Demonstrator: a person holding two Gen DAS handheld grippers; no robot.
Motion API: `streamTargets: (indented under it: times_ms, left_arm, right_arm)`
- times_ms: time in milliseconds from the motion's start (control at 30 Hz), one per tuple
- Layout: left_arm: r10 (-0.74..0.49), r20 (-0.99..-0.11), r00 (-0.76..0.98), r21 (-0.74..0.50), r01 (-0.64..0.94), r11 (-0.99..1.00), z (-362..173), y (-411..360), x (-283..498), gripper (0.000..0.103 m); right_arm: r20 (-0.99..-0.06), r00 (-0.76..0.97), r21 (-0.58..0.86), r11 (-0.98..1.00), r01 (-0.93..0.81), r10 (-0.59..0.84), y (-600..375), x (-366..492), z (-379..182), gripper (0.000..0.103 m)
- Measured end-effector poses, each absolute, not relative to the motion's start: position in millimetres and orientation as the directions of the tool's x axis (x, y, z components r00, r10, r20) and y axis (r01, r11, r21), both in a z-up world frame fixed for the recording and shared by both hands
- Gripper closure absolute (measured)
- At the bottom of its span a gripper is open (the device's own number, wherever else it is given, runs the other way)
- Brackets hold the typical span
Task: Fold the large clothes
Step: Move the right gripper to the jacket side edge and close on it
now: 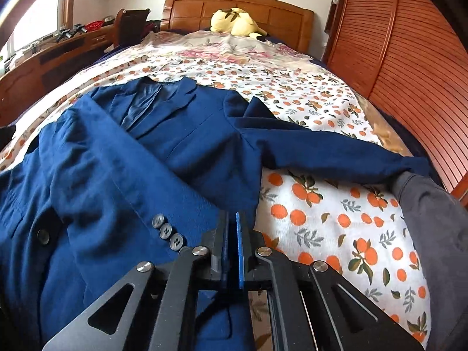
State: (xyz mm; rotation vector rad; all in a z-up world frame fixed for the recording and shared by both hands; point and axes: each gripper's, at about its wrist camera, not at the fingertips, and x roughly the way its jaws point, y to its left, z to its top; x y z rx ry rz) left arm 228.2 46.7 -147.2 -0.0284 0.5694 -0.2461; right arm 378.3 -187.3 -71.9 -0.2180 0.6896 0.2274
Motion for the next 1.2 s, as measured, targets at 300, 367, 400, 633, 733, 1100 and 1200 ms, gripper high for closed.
streamTargets:
  times_ms: [300,367,400,633,733,1100,1200]
  left_arm:
    - [-0.237,-0.524,0.818,-0.097,0.219,0.971,-147.0,46.6,226.1,0.016]
    - [-0.238,-0.524,0.818,-0.098,0.22,0.971,-147.0,46.8,226.0,0.016]
    - [-0.239,-0.524,0.817,-0.098,0.221,0.97,-147.1,46.6,226.2,0.016]
    - [-0.236,-0.532,0.813,-0.088,0.224,0.971,-148.6,43.7,228.2,0.016]
    - [-0.233,-0.533,0.813,-0.083,0.224,0.971,-149.2,43.3,228.2,0.016]
    - [-0.25,-0.538,0.805,-0.104,0.231,0.967,-150.5,45.7,230.6,0.016]
    - [-0.254,-0.539,0.803,-0.108,0.233,0.966,-150.6,46.1,230.3,0.016]
  right_arm:
    - [-0.662,0.745,-0.106,0.974,-0.2,0.081,-208.9,415.5,-64.3,0.065]
    - [-0.661,0.748,-0.11,0.979,-0.17,0.056,-217.2,427.4,-62.2,0.058]
    - [-0.666,0.745,-0.115,0.981,-0.154,0.039,-222.0,435.1,-62.5,0.058]
    - [-0.689,0.724,-0.103,0.993,-0.052,-0.033,-252.1,480.7,-65.1,0.053]
    - [-0.705,0.709,-0.07,0.997,-0.019,-0.036,-258.6,496.1,-68.3,0.049]
    - [-0.738,0.672,-0.02,0.998,0.065,-0.059,-269.1,553.3,-84.4,0.048]
    - [-0.757,0.649,-0.013,0.995,0.102,-0.076,-276.4,567.1,-91.7,0.048]
